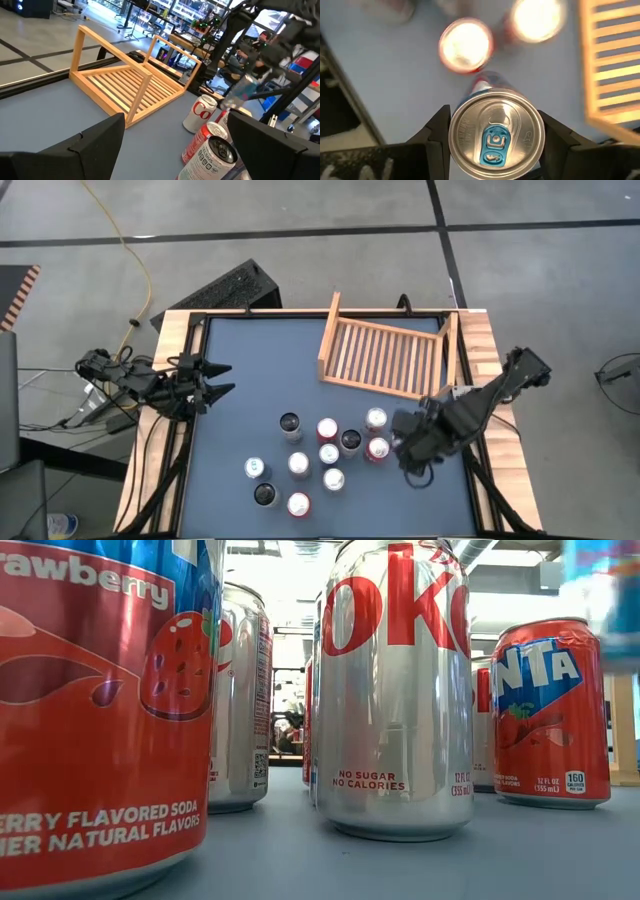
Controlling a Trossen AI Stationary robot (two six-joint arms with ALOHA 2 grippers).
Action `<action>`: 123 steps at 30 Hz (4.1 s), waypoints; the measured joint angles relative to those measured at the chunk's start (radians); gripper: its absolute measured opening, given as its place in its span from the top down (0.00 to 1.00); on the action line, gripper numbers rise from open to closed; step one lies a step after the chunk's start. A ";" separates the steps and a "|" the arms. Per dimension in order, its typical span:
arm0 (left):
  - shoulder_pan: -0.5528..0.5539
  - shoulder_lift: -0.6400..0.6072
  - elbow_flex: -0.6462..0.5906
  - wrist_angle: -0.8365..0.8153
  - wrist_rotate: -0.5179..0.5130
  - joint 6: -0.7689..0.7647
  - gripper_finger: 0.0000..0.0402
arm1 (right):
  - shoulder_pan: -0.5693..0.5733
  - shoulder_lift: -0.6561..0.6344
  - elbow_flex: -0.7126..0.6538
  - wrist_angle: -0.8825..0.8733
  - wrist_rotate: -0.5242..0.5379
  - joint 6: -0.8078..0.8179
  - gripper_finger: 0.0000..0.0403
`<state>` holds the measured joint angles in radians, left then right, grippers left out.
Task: Place canned beverage on shelf
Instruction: Put the right blue soda can on the shelf
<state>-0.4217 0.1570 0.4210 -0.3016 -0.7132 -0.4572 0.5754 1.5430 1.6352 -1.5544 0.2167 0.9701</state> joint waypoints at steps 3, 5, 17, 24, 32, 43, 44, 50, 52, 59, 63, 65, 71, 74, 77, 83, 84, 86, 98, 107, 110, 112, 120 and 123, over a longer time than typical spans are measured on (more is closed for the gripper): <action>0.000 0.000 0.000 0.000 0.000 0.000 0.15 | -0.062 -0.043 0.032 -0.015 0.097 -0.103 0.53; 0.000 0.000 0.000 0.000 0.000 0.000 0.15 | -0.115 -0.065 0.054 -0.004 0.155 -0.172 0.53; 0.000 0.000 0.000 0.004 -0.006 0.003 0.15 | -0.633 -0.037 0.110 0.267 0.100 -0.932 0.53; 0.000 0.000 0.000 0.005 -0.006 -0.003 0.15 | -0.910 -0.005 0.111 0.378 -0.093 -1.181 0.53; 0.000 0.000 0.000 0.005 -0.018 -0.011 0.15 | -1.065 0.129 0.110 0.339 -0.197 -1.347 0.52; 0.000 0.000 0.000 0.002 -0.062 0.000 0.15 | -1.149 0.332 0.192 0.357 -0.202 -1.538 0.52; 0.000 0.000 0.000 0.002 -0.063 0.000 0.15 | -1.153 0.353 0.214 0.359 -0.203 -1.546 0.52; 0.000 0.000 0.000 0.001 -0.063 0.000 0.15 | -1.169 0.483 0.374 0.335 -0.216 -1.615 0.52; 0.000 0.000 0.000 0.000 -0.065 0.000 0.15 | -1.180 0.518 0.417 0.327 -0.222 -1.633 0.52; 0.000 0.000 0.000 -0.002 -0.066 0.005 0.15 | -1.230 0.599 0.467 0.301 -0.268 -1.660 0.52; 0.000 0.000 0.000 -0.002 -0.071 0.007 0.15 | -1.255 0.607 0.467 0.290 -0.272 -1.663 0.52; 0.000 0.000 0.000 -0.002 -0.083 0.008 0.15 | -1.260 0.607 0.467 0.302 -0.276 -1.664 0.52; 0.000 0.000 0.000 -0.001 -0.092 0.011 0.15 | -1.258 0.606 0.467 0.303 -0.285 -1.678 0.52; 0.000 0.000 0.000 0.000 -0.094 0.011 0.15 | -1.255 0.620 0.468 0.314 -0.300 -1.684 0.52; 0.000 0.000 0.000 0.000 -0.106 0.009 0.15 | -1.258 0.624 0.466 0.314 -0.309 -1.681 0.52; 0.000 0.000 0.000 0.000 -0.110 0.007 0.15 | -1.267 0.621 0.467 0.314 -0.316 -1.651 0.50; 0.000 0.000 0.000 0.000 -0.110 0.008 0.15 | -1.270 0.621 0.467 0.317 -0.321 -1.645 0.50; 0.000 0.000 0.000 0.000 -0.110 0.011 0.15 | -1.271 0.621 0.467 0.332 -0.323 -1.636 0.50; 0.000 0.000 0.000 0.000 -0.110 0.026 0.15 | -1.270 0.621 0.467 0.357 -0.324 -1.618 0.50; 0.000 0.000 0.000 -0.001 -0.109 0.026 0.15 | -1.270 0.621 0.467 0.359 -0.324 -1.597 0.43; 0.000 0.000 0.000 0.000 -0.109 0.033 0.15 | -1.270 0.621 0.467 0.358 -0.324 -1.597 0.43; 0.000 0.000 0.000 0.000 -0.109 0.033 0.15 | -1.270 0.621 0.467 0.358 -0.324 -1.596 0.43; 0.000 0.000 0.000 -0.001 -0.109 0.033 0.15 | -1.272 0.621 0.467 0.359 -0.324 -1.581 0.43; 0.000 0.000 0.000 -0.002 -0.108 0.032 0.15 | -1.273 0.621 0.467 0.359 -0.324 -1.580 0.43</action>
<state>-0.4213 0.1574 0.4210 -0.3031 -0.8208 -0.4252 -0.6971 2.1643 2.1021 -1.1957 -0.1074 -0.6098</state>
